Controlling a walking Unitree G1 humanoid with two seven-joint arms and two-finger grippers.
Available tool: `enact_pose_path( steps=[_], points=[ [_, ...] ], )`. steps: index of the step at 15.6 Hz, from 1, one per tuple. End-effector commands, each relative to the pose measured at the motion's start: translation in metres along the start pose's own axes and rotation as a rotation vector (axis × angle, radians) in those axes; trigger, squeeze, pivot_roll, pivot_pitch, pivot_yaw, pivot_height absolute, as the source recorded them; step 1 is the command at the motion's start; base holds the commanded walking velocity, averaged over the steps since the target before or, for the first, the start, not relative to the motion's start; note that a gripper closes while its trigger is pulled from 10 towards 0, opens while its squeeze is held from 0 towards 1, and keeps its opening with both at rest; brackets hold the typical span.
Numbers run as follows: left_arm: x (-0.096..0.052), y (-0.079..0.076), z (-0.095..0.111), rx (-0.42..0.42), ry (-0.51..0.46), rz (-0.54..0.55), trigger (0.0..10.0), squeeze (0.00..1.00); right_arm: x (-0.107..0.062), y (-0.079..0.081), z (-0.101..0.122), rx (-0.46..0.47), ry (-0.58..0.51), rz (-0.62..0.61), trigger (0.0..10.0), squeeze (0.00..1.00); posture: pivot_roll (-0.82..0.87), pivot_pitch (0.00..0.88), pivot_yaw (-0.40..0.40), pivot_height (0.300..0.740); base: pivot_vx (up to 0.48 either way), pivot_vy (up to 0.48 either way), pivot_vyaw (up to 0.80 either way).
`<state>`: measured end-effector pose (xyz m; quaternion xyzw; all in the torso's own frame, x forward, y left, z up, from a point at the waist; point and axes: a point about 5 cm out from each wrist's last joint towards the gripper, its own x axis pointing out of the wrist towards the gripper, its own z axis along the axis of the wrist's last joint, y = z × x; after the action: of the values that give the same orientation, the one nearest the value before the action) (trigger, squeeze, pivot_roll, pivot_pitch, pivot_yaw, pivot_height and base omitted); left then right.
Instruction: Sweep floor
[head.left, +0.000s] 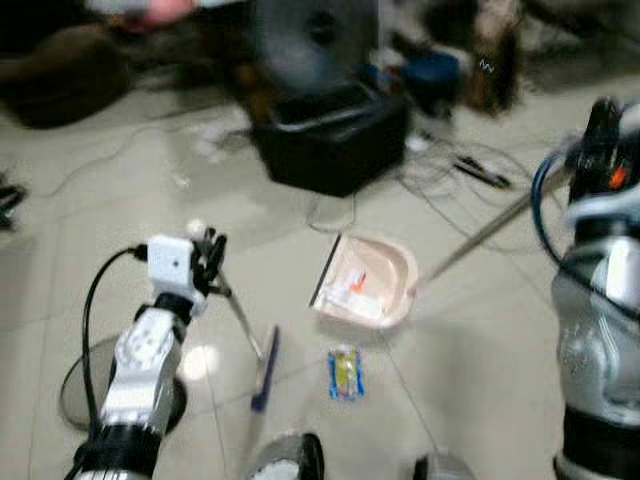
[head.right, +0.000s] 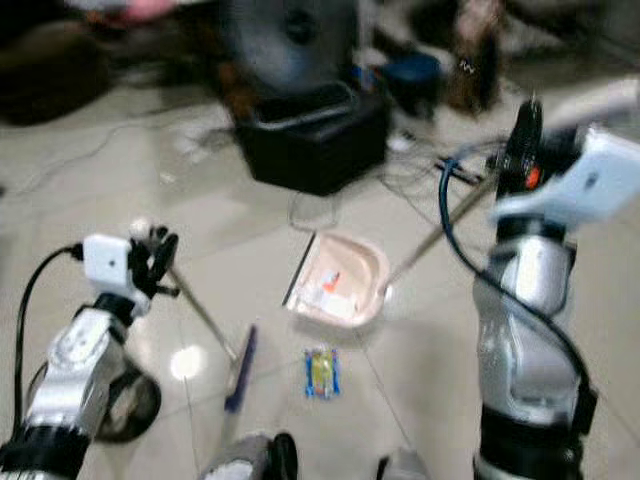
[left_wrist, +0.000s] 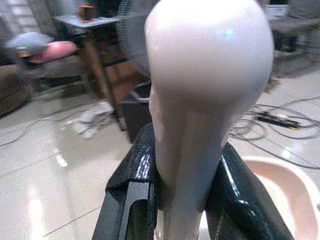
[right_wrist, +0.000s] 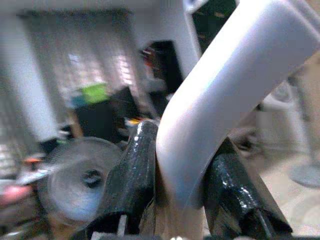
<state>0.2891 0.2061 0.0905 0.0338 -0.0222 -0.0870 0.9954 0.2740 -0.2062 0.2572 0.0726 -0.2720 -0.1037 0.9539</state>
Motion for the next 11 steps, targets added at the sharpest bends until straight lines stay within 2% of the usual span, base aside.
enact_pose_path(
  steps=[1, 4, 7, 11],
  points=[
    [-0.003, 0.005, 0.006, 0.005, -0.014, 0.017, 10.0, 0.00, 0.007, 0.012, 0.018, 0.087, -0.058, 0.060, 10.0, 0.00, -0.04, 0.000, 0.132, 0.740, 0.000, 0.000, 0.80],
    [-0.008, 0.002, 0.007, 0.050, 0.001, 0.022, 10.0, 0.00, 0.016, 0.020, 0.017, 0.127, -0.013, 0.099, 10.0, 0.00, -0.01, 0.000, 0.109, 0.740, 0.000, 0.000, 0.80],
    [-0.011, 0.000, 0.008, 0.029, 0.015, 0.040, 10.0, 0.00, 0.021, 0.022, 0.013, 0.156, 0.022, 0.084, 10.0, 0.00, -0.01, 0.000, 0.098, 0.740, 0.000, 0.000, 0.80],
    [-0.008, -0.006, 0.018, 0.069, -0.008, 0.072, 10.0, 0.00, 0.027, 0.022, 0.009, 0.166, 0.052, 0.080, 10.0, 0.00, 0.01, 0.000, 0.066, 0.740, 0.000, 0.000, 0.80]
  ],
)
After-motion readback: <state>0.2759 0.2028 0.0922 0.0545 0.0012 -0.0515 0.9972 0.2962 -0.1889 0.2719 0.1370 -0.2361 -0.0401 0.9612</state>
